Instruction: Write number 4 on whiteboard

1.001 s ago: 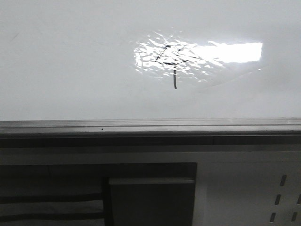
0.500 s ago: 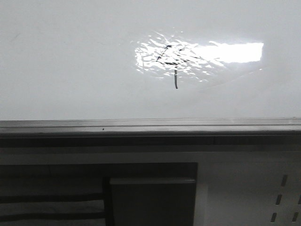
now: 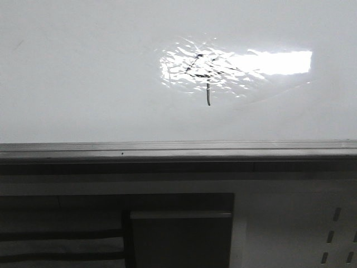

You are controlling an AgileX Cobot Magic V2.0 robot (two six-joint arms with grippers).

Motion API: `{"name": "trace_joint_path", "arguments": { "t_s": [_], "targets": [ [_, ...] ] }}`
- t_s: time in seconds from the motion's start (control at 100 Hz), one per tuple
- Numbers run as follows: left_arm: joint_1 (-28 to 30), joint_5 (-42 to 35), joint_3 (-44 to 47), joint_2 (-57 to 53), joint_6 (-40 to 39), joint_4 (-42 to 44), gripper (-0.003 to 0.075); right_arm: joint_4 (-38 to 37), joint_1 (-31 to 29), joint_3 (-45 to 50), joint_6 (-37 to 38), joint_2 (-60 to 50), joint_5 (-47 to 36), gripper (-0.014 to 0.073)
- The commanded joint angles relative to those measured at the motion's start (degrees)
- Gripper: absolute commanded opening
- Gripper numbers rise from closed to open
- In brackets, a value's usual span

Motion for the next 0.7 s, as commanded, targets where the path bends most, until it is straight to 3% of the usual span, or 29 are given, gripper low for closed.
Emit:
{"name": "trace_joint_path", "arguments": {
  "t_s": [0.0,0.69],
  "targets": [
    [0.02,-4.04,1.47,-1.47,0.04,-0.57,-0.002,-0.38,-0.31,1.22,0.63,-1.39,-2.19,-0.0071],
    [0.02,-4.04,1.47,-1.47,0.04,-0.57,-0.002,-2.78,-0.31,1.22,0.98,-1.39,-0.37,-0.0071]
  ]
}}
